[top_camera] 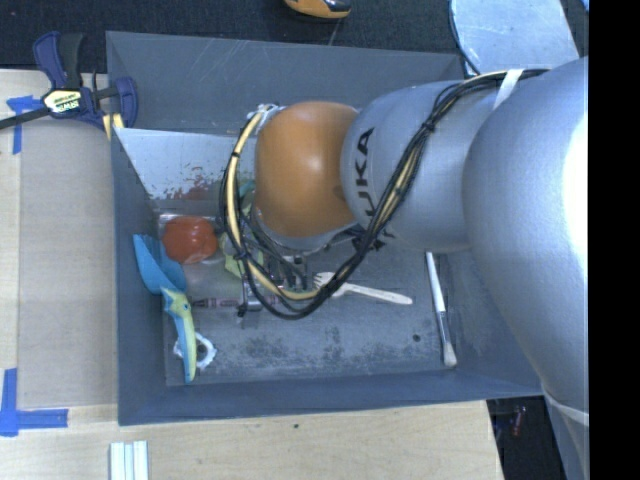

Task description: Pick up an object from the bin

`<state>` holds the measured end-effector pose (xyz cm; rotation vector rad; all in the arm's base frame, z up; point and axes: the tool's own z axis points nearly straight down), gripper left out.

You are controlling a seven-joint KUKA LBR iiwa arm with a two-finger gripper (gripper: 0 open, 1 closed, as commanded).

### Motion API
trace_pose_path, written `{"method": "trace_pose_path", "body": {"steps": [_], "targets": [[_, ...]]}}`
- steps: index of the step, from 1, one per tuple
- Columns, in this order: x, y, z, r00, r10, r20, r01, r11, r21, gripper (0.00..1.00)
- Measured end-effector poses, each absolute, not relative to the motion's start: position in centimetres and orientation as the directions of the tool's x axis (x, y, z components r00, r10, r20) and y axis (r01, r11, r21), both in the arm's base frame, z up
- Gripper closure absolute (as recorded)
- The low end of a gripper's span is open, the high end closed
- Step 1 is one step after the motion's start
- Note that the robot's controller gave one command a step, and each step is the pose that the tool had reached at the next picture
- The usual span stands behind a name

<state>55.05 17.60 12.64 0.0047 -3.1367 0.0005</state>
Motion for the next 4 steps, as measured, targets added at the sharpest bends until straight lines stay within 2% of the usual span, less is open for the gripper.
{"method": "trace_pose_path", "body": {"steps": [1, 2, 3, 4], "targets": [[55.3, 17.5, 13.1, -1.0, 0.0, -0.003, 0.0, 1.0, 0.001, 0.0], [56.7, 16.0, 7.5, -1.0, 0.0, -0.007, 0.0, 1.0, 0.003, 0.0], [57.1, 15.7, 5.7, -0.999, -0.04, -0.012, -0.04, 0.999, 0.003, 0.0], [55.4, 17.6, 7.2, -0.987, -0.161, -0.007, -0.161, 0.987, 0.001, 0.0]]}}
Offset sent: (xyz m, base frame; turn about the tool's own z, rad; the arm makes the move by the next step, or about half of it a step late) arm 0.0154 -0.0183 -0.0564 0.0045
